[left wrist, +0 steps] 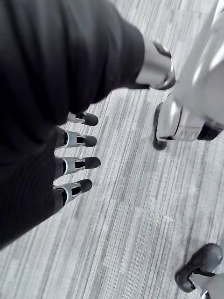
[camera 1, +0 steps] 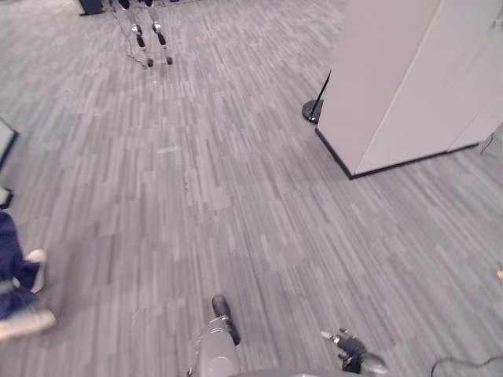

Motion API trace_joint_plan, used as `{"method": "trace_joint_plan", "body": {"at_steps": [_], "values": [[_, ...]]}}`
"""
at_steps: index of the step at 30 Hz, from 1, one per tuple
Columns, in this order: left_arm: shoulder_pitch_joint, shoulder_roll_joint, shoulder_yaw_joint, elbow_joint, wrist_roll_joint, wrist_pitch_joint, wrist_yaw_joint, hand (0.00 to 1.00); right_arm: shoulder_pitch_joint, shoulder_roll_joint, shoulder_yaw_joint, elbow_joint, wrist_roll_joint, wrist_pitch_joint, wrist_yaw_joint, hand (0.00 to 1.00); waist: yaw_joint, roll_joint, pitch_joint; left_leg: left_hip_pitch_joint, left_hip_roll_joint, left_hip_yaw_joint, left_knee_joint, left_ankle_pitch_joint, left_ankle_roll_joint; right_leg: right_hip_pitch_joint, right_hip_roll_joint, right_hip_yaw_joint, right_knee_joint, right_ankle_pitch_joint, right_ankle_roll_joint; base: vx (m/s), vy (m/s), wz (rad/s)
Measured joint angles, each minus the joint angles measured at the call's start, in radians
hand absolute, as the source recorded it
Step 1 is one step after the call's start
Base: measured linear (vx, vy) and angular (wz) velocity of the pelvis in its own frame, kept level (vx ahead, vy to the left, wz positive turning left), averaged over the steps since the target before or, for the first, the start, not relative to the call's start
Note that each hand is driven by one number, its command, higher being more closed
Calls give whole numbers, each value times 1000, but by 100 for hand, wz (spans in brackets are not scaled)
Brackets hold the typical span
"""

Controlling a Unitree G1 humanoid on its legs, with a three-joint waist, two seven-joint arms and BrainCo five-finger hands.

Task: Organize washtable

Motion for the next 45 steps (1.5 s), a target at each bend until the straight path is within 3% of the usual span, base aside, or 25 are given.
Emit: {"method": "trace_joint_plan", "body": {"at_steps": [1, 3, 4, 6, 9, 12, 13, 14, 15, 17, 18, 19, 21, 22, 24, 27, 28, 29, 33, 35, 37, 38, 39, 42, 45], "values": [[-8, 22, -4, 18, -9, -2, 2, 0, 2, 16, -29, 0, 3, -3, 0, 0, -5, -29, -5, 27, -39, 1, 50, -44, 65, -85, -96, 0, 253, 79, -2, 834, 432, 18], [-28, 56, -44, 24, -19, 0, 4, 0, -10, 18, -64, -10, 0, -18, 1, 0, -31, -39, -2, 92, -81, -1, 98, -141, 98, -204, -193, 4, 587, 240, 2, 799, 315, 40], [-46, 60, -53, 22, -27, 1, 11, 0, -14, 12, -80, -10, -7, -18, 2, 0, -33, -35, 2, 158, -90, -8, 85, -171, 102, -250, -199, -1, 712, 220, -2, 952, 270, 35], [-90, 60, -107, -6, -42, -3, 22, 0, -14, -7, -96, -15, -9, -33, 0, 0, -38, -10, 7, 349, -110, -17, -57, -185, 97, -340, -169, -75, 812, 118, -82, 773, 156, 15], [-161, 65, -174, -33, -66, -19, 24, 0, -6, -26, -139, -82, 22, -47, -2, 0, -87, 35, 24, 505, -114, -38, -212, -179, 86, -502, -132, -231, 633, 16, -101, 627, 37, 27], [-264, 32, -189, -26, -68, -26, 17, 0, -17, -42, -176, -107, 64, -45, 2, 0, -109, 66, 51, 598, -112, -37, -300, -189, 71, -581, -85, -386, -68, 157, -68, 660, -85, 47], [-273, 21, -184, -25, -49, -39, 18, 0, -31, -34, -189, -109, 72, -46, 6, 0, -117, 51, 67, 667, -127, -21, -328, -201, 45, -603, -85, -393, -194, 192, -25, 676, -177, 26], [-242, 18, -168, -17, -26, -43, 18, 0, -34, -24, -190, -99, 71, -37, 13, 0, -114, 19, 60, 711, -135, -25, -278, -231, -3, -616, -78, -359, -185, 176, -32, 743, -218, 17], [-223, 24, -147, -11, -15, -43, 20, 0, -35, -20, -187, -84, 71, -31, 18, 0, -117, 4, 51, 712, -131, -28, -215, -244, -9, -619, -63, -301, -176, 238, -107, 809, -314, -10], [-173, -10, -104, 23, -5, -30, 21, 0, -32, -30, -193, -93, 74, -35, 15, 0, -118, 70, 40, 611, 5, -47, 138, -218, -42, -616, 13, -220, -53, 297, -164, 696, -326, -13], [-158, -17, -59, 20, 1, -32, 21, 0, -33, -42, -193, -95, 73, -30, 12, 0, -110, 106, 37, 537, 97, -59, 363, -77, -136, -613, 50, -213, 34, 280, -223, 716, -298, -76], [-140, -26, -26, 39, 7, -20, 20, 0, -40, -72, -178, -93, 71, -14, 11, 0, -90, 152, 39, 495, 182, -49, 526, 109, -160, -600, 113, -177, 92, 196, -248, 912, -245, -108], [-126, -37, 13, 61, 18, -1, 18, 0, -57, -74, -155, -68, 72, -1, 9, 0, -80, 168, 54, 395, 263, 12, 790, 39, -145, -540, 178, -118, 87, 135, -260, 828, -114, -114], [-116, -46, 57, 50, 18, -8, 15, 0, -64, -64, -155, -62, 73, 8, 4, 0, -85, 148, 71, 363, 269, 44, 845, -19, -127, -472, 187, -101, 59, 118, -258, 752, -120, -70], [-104, -35, 81, 11, 5, -6, 16, 0, -53, -53, -108, -55, 68, 16, -3, 0, -83, 110, 85, 279, 260, 95, 780, -106, -71, -310, 201, -80, -56, 95, -230, 616, -82, -21], [-93, -25, 64, -28, -28, -22, 20, 0, -54, -37, -53, -47, 39, 16, -3, 0, -84, 79, 81, 160, 241, 154, 400, -136, -57, -189, 205, -84, -154, 70, -186, 481, -4, -3], [-93, -18, 40, -34, -40, -24, 21, 0, -55, -35, -35, -47, 34, 16, -4, 0, -83, 76, 80, 125, 202, 151, 133, -122, -74, -157, 202, -84, -180, 57, -161, 806, 110, -2], [-92, -17, 26, -34, -52, -20, 31, 0, -55, -35, -33, -44, 29, 15, -6, 0, -82, 76, 78, 125, 147, 132, -217, -65, -146, -115, 196, -77, -193, 41, -128, 731, 151, -8], [-53, -28, 17, -28, -85, -20, 65, 0, -32, -32, -46, -20, 16, 9, -10, 0, -58, 62, 60, 105, 120, 92, -266, -46, -121, -22, 148, -47, -172, -52, -22, 655, 272, -52], [-25, 3, 15, -13, -83, -21, 65, 0, 6, -8, -57, -22, 13, 4, -5, 0, -48, -9, 2, 101, 33, 73, -92, 27, -61, -105, -32, -30, 152, -84, 36, 782, 428, -55], [-25, 23, -2, 0, -73, -21, 62, 0, 1, -8, -59, -24, 17, 1, -4, 0, -56, -27, -4, 132, 4, 85, -43, 25, -5, -162, -121, -38, 347, 4, -16, 588, 341, -5], [-34, 51, -25, 12, -37, -15, 62, 0, 9, 7, -87, -29, 19, -12, -13, 0, -71, -44, -12, 210, -46, 92, -58, -22, 38, -200, -215, -34, 500, 224, -56, 653, 315, 27], [-36, 53, -37, 8, -29, -15, 62, 0, 9, 6, -92, -30, 19, -13, -13, 0, -80, -42, -13, 244, -57, 88, -78, -33, 47, -216, -227, -27, 546, 295, -45, 763, 334, 37], [-91, 52, -86, 7, -14, -14, 62, 0, -13, 7, -91, -60, 8, -24, -17, 0, -87, 8, 5, 426, -52, 77, -225, -37, 51, -325, -163, -110, 690, 127, -75, 615, 234, 13], [-160, 47, -148, 5, -16, -14, 61, 0, -6, -2, -86, -99, 8, -35, -20, 0, -107, 41, 28, 529, -52, 74, -285, -37, 51, -426, -65, -257, 442, 16, -102, 459, 63, 17]]}}
